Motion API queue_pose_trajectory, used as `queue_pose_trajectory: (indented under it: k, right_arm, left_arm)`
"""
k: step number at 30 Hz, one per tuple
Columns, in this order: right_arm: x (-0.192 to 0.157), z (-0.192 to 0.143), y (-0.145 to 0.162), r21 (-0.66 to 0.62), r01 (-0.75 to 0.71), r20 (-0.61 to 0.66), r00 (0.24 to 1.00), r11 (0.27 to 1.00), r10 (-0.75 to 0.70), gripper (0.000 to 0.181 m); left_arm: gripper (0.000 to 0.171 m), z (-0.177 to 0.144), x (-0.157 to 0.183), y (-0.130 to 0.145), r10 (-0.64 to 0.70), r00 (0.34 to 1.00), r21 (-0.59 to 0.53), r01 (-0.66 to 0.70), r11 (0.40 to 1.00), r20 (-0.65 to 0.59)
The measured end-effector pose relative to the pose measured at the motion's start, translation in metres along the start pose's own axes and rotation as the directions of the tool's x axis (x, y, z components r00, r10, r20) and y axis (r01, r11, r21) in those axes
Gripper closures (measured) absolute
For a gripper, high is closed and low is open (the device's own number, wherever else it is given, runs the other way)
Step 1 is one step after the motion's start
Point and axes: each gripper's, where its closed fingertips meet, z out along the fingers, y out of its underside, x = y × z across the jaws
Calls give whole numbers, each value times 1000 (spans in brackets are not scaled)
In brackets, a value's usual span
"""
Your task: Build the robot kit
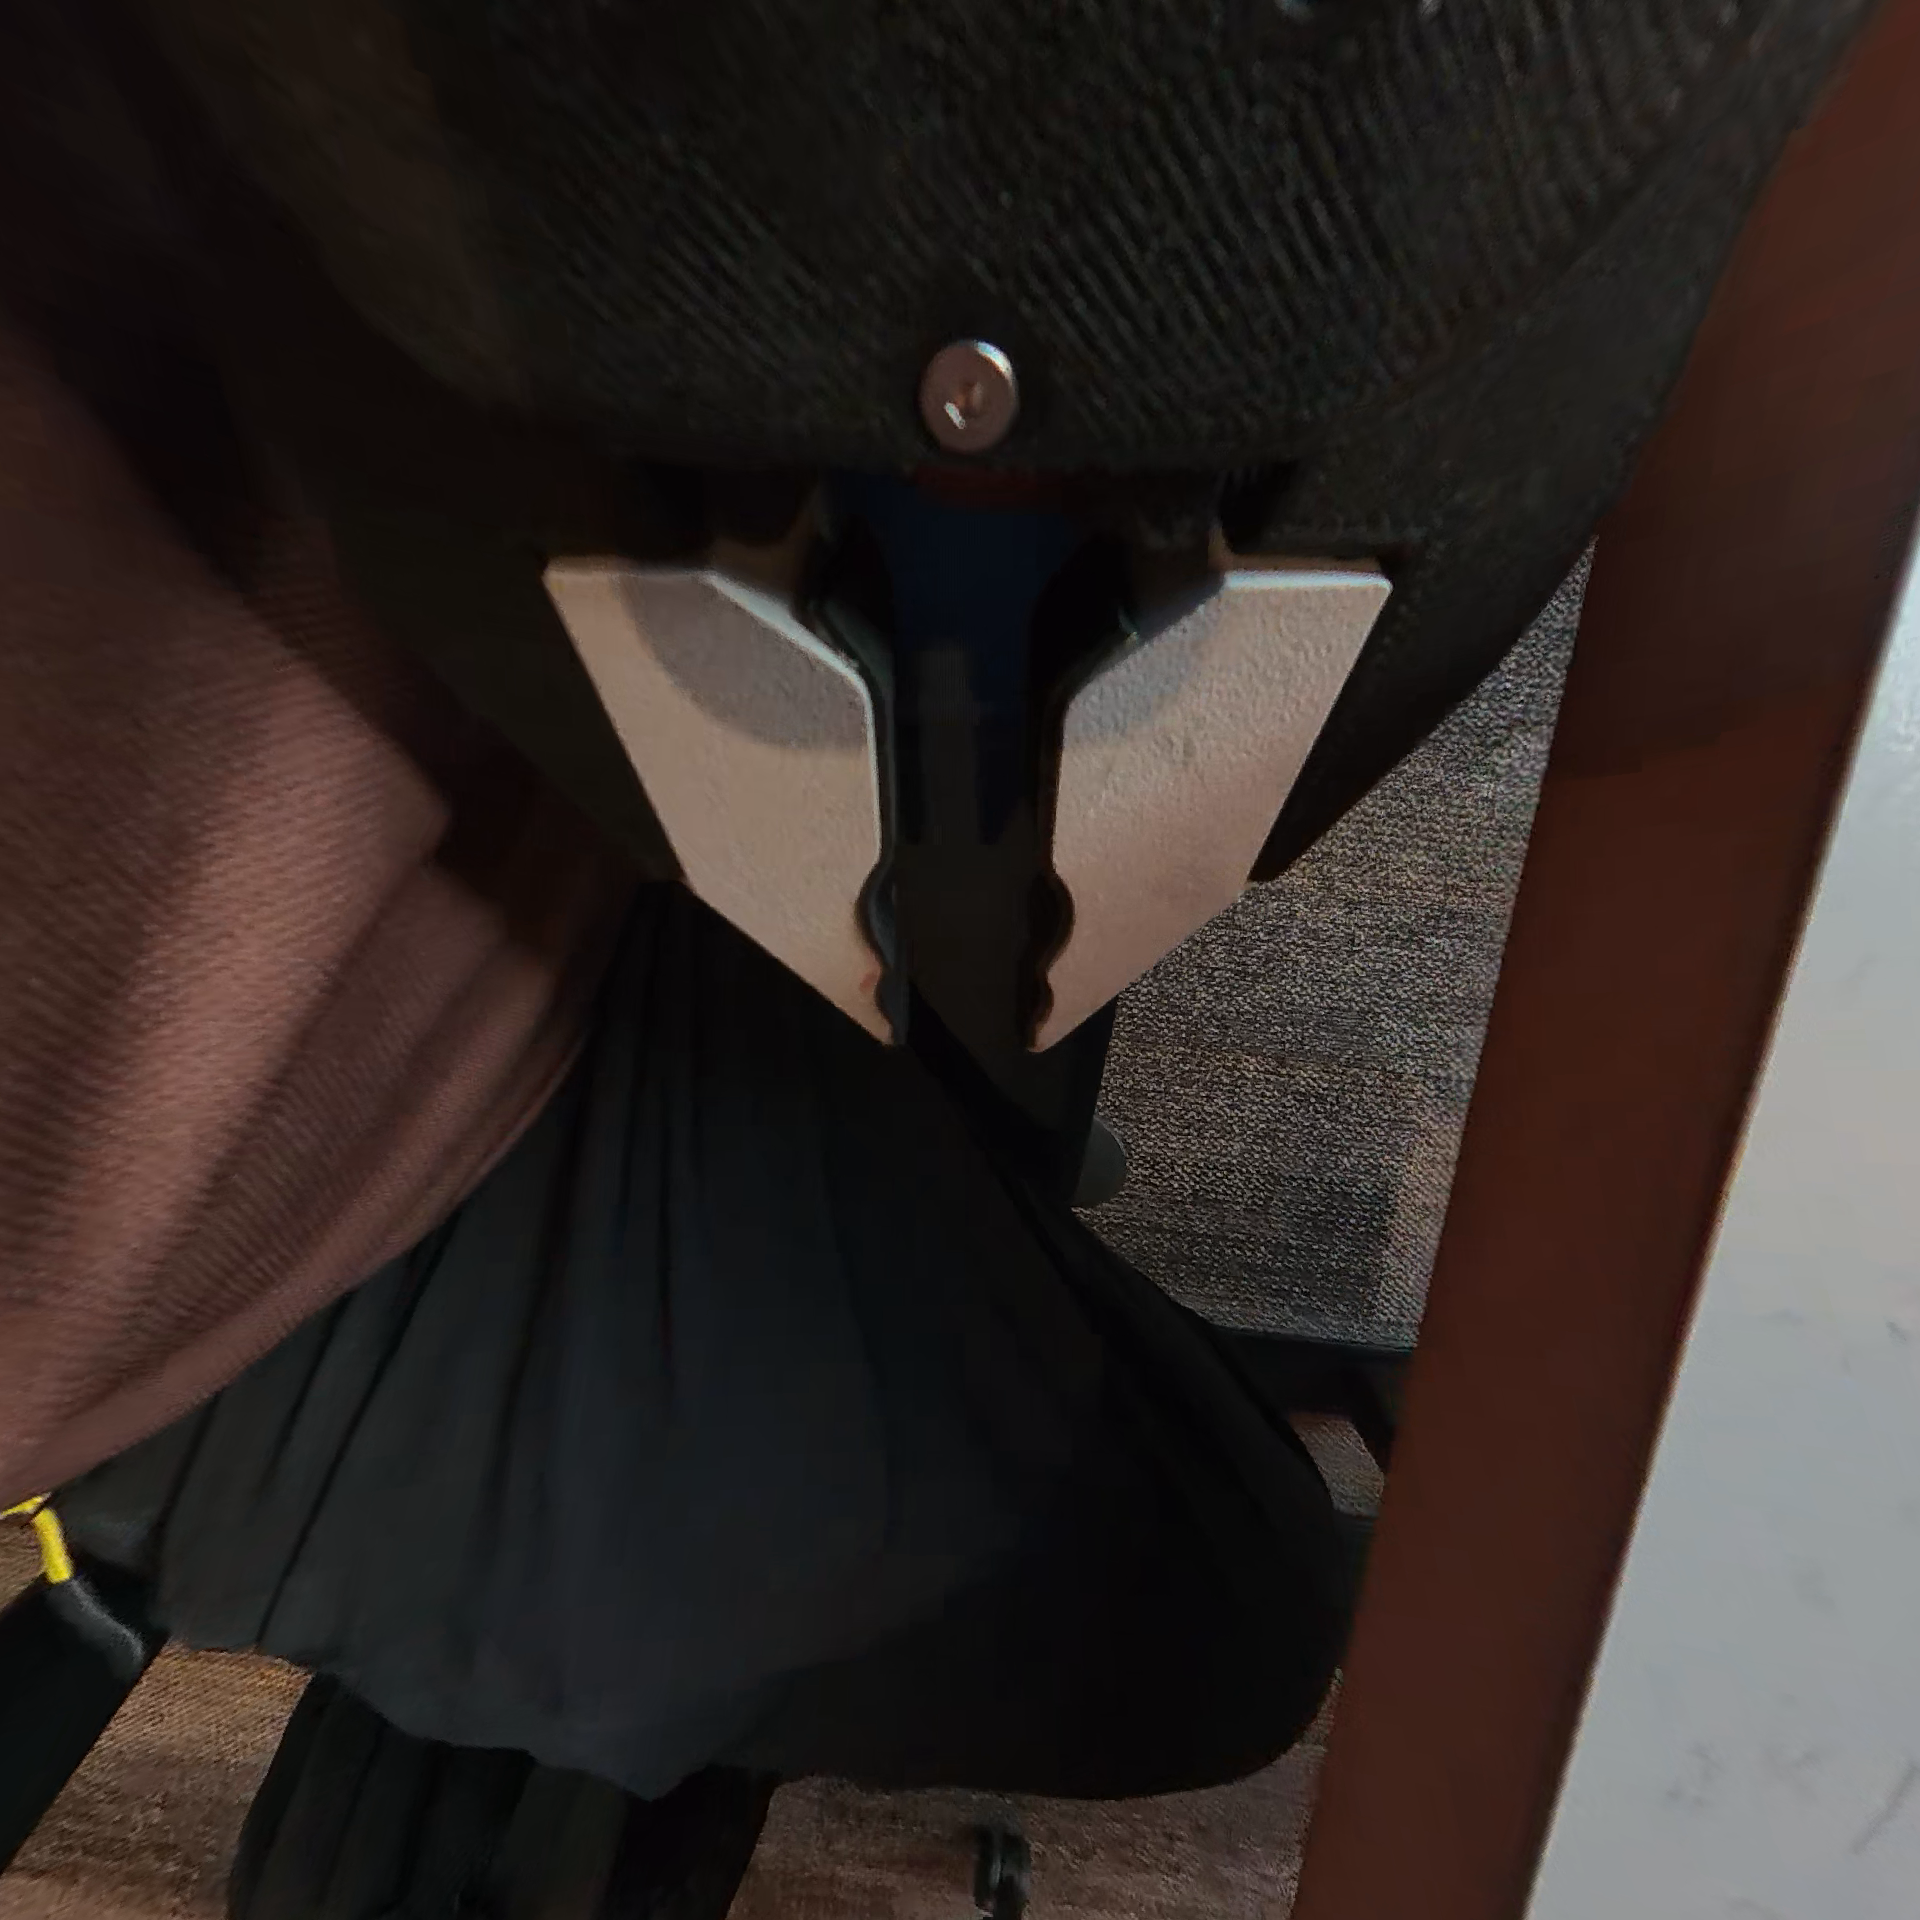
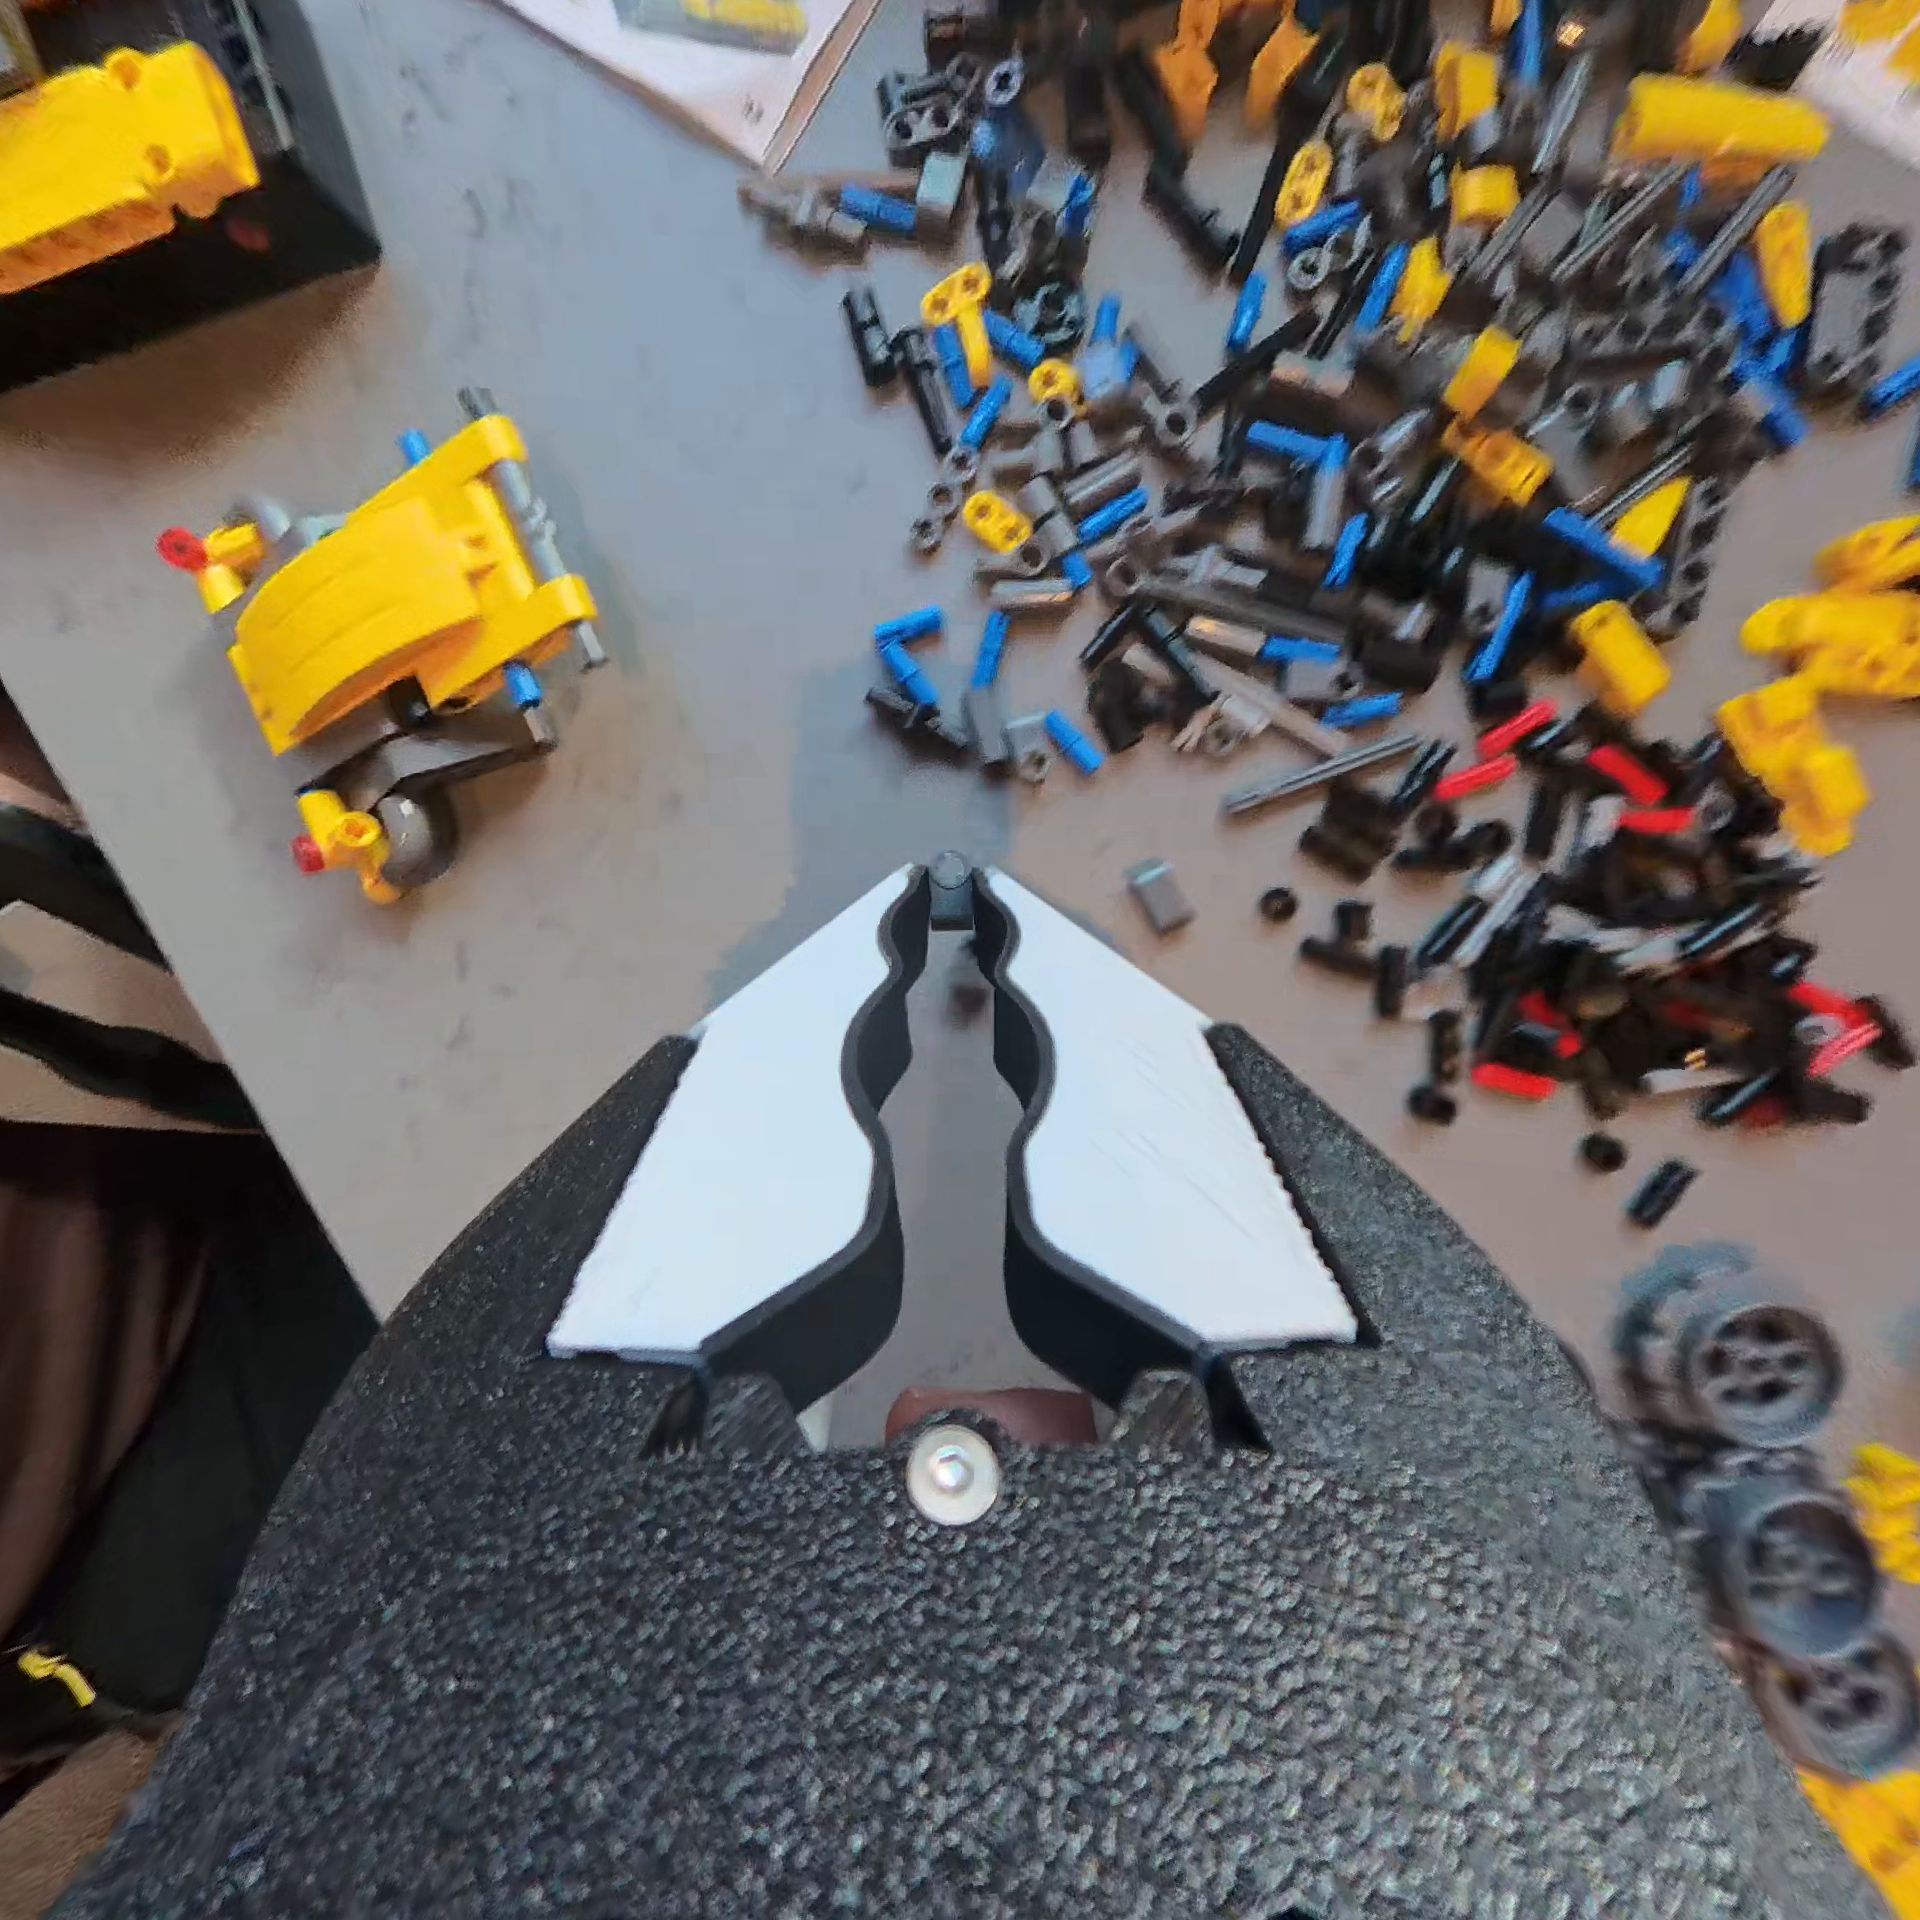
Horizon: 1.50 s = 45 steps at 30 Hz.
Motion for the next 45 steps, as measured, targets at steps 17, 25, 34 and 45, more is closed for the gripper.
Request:
queue_pose_trajectory:
  k: [17,25,34,45]
  right_arm:
    - [8,-12,9,82,-58,-98,993,995,66,170]
    - [9,12,21,34,-121,-9,993,992,122,172]
    - [-4,5,37,14,-151,43,988,989,150,176]
    - [-3,-29,16,220,-241,70,970,945,231,173]
  left_arm:
    - [153,6,3,1,111,993,-36,-110,993,36]
    - [153,5,3,1,118,992,-36,-117,993,36]
    - [153,5,9,-1,117,993,-23,-117,993,9]
    - [153,5,9,-1,111,994,-23,-111,994,6]
